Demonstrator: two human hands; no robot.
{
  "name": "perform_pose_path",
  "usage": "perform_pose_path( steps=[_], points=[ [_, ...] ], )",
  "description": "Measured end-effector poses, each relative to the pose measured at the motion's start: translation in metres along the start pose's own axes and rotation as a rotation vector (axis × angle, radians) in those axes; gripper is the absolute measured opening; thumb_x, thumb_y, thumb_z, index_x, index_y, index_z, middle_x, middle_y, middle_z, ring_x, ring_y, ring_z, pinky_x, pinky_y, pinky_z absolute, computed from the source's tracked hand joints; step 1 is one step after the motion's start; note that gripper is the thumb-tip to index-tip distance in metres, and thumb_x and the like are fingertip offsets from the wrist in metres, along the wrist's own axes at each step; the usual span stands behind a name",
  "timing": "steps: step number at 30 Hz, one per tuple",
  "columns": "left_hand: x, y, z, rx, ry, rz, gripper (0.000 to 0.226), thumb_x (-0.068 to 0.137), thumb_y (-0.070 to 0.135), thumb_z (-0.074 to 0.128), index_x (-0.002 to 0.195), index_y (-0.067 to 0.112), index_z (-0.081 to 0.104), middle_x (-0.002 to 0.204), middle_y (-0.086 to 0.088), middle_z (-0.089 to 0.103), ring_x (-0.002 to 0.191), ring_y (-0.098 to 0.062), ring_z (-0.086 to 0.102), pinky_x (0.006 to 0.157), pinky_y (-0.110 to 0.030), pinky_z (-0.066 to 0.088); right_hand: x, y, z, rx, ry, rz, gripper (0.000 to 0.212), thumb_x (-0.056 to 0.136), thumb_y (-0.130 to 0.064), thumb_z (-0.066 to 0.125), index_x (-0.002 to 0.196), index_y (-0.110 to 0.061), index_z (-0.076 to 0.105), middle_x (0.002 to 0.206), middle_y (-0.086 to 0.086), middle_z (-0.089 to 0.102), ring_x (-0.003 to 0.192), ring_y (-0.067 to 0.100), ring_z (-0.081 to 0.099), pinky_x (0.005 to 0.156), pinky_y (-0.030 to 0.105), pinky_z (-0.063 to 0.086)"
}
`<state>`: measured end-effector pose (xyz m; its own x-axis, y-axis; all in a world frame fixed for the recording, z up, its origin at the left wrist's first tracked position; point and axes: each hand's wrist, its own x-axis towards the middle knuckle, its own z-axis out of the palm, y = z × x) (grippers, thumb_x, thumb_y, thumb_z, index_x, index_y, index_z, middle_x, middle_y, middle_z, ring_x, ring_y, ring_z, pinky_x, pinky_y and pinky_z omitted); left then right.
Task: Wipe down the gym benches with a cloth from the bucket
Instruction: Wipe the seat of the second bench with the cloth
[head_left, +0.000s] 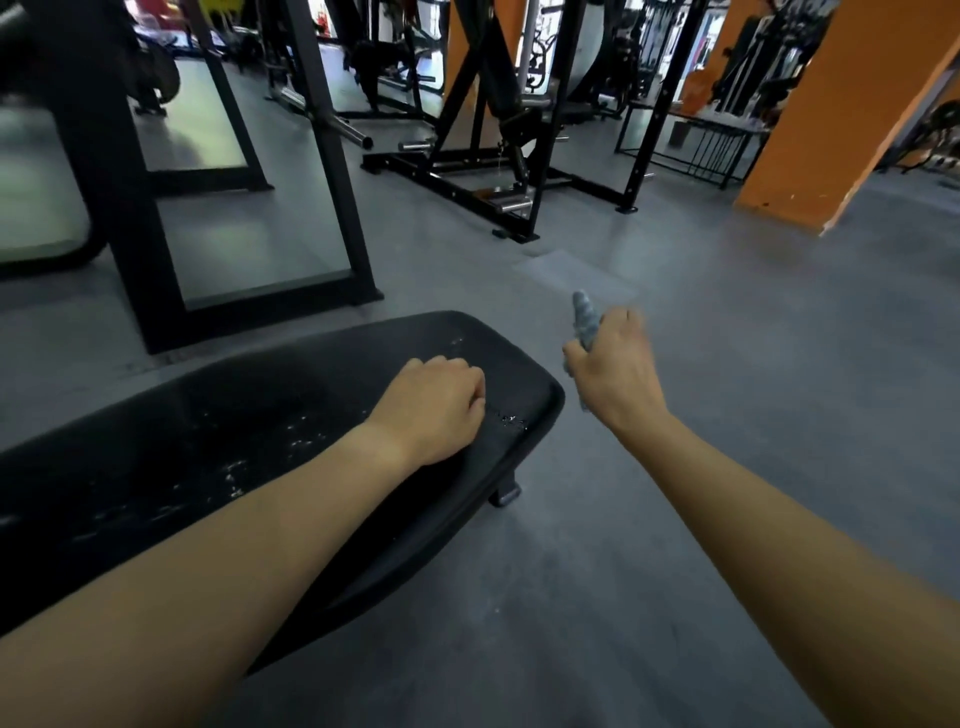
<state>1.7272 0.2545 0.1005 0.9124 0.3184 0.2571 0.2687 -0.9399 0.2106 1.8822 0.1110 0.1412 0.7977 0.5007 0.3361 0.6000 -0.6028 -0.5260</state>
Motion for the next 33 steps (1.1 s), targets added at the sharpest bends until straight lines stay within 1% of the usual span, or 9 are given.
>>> perform_pose_path(
  steps=[2, 6, 8, 11, 15, 18, 21, 26, 33],
  points=[
    [-0.005, -0.002, 0.004, 0.030, -0.017, -0.001, 0.027, 0.103, 0.037, 0.046, 0.104, 0.025, 0.070, 0.103, 0.008, 0.066, 0.095, -0.015, 0.061, 0.099, -0.039, 0.045, -0.004, 0.009, 0.024, -0.015, -0.079, -0.072, 0.016, 0.098, -0.011, 0.053, 0.111, -0.006, 0.046, 0.114, 0.008, 0.043, 0.077, 0.025, 0.051, 0.058, 0.035, 0.043],
    [-0.018, -0.009, 0.008, 0.046, -0.106, -0.002, 0.030, 0.103, 0.046, 0.046, 0.108, 0.029, 0.071, 0.106, 0.010, 0.063, 0.096, -0.012, 0.061, 0.099, -0.039, 0.046, -0.027, 0.029, 0.069, -0.110, -0.398, -0.318, 0.032, 0.099, -0.015, 0.040, 0.127, -0.009, 0.053, 0.126, 0.012, 0.052, 0.113, 0.032, 0.049, 0.097, 0.045, 0.044],
    [-0.021, -0.009, 0.007, 0.044, -0.151, 0.006, 0.032, 0.103, 0.049, 0.046, 0.113, 0.030, 0.069, 0.111, 0.010, 0.063, 0.101, -0.012, 0.060, 0.100, -0.039, 0.045, -0.026, 0.027, 0.072, -0.094, -0.416, -0.266, 0.040, 0.102, -0.025, 0.041, 0.140, -0.015, 0.047, 0.141, 0.010, 0.051, 0.132, 0.033, 0.044, 0.110, 0.049, 0.036],
    [-0.022, -0.006, 0.005, 0.058, -0.179, 0.014, 0.036, 0.103, 0.054, 0.045, 0.119, 0.031, 0.066, 0.113, 0.010, 0.062, 0.106, -0.012, 0.059, 0.100, -0.038, 0.044, -0.016, 0.030, 0.072, -0.142, -0.520, -0.264, 0.049, 0.108, -0.040, 0.032, 0.156, -0.031, 0.034, 0.166, -0.003, 0.026, 0.154, 0.019, 0.016, 0.125, 0.046, 0.011],
    [-0.023, -0.006, 0.005, 0.074, -0.177, 0.015, 0.041, 0.101, 0.060, 0.043, 0.120, 0.031, 0.065, 0.113, 0.010, 0.062, 0.108, -0.012, 0.058, 0.099, -0.038, 0.045, 0.011, 0.046, 0.078, -0.207, -0.578, -0.283, 0.054, 0.107, -0.053, 0.020, 0.158, -0.038, 0.028, 0.167, -0.014, 0.012, 0.156, 0.011, 0.004, 0.126, 0.047, 0.004],
    [-0.029, -0.007, 0.008, 0.069, -0.164, 0.020, 0.047, 0.099, 0.065, 0.043, 0.124, 0.030, 0.063, 0.116, 0.011, 0.062, 0.110, -0.012, 0.056, 0.100, -0.039, 0.046, 0.026, 0.051, 0.093, -0.190, -0.528, -0.212, 0.065, 0.101, -0.059, 0.014, 0.158, -0.033, 0.029, 0.168, -0.008, 0.017, 0.156, 0.016, 0.010, 0.126, 0.046, 0.011],
    [-0.035, -0.007, 0.012, 0.083, -0.150, 0.040, 0.053, 0.097, 0.068, 0.042, 0.129, 0.030, 0.061, 0.120, 0.011, 0.062, 0.112, -0.012, 0.055, 0.099, -0.040, 0.048, 0.016, 0.046, 0.097, -0.280, -0.538, -0.277, 0.066, 0.099, -0.053, 0.003, 0.160, -0.033, 0.022, 0.169, -0.005, 0.012, 0.156, 0.024, 0.007, 0.125, 0.049, 0.013],
    [-0.037, -0.008, 0.013, 0.089, -0.134, 0.057, 0.054, 0.097, 0.068, 0.043, 0.132, 0.029, 0.059, 0.118, 0.010, 0.061, 0.110, -0.012, 0.055, 0.098, -0.040, 0.049, -0.029, 0.029, 0.070, -0.190, -0.700, -0.425, 0.050, 0.110, -0.043, 0.018, 0.159, -0.039, 0.017, 0.169, -0.013, 0.002, 0.156, 0.015, -0.006, 0.125, 0.048, -0.005],
    [-0.036, -0.006, 0.014, 0.096, -0.129, 0.053, 0.055, 0.096, 0.068, 0.045, 0.131, 0.029, 0.060, 0.120, 0.010, 0.061, 0.113, -0.012, 0.054, 0.098, -0.038, 0.047, -0.016, 0.042, 0.067, -0.182, -0.678, -0.519, 0.048, 0.110, -0.043, 0.022, 0.158, -0.042, 0.021, 0.168, -0.015, 0.006, 0.155, 0.010, -0.001, 0.126, 0.044, -0.002]
  ],
)
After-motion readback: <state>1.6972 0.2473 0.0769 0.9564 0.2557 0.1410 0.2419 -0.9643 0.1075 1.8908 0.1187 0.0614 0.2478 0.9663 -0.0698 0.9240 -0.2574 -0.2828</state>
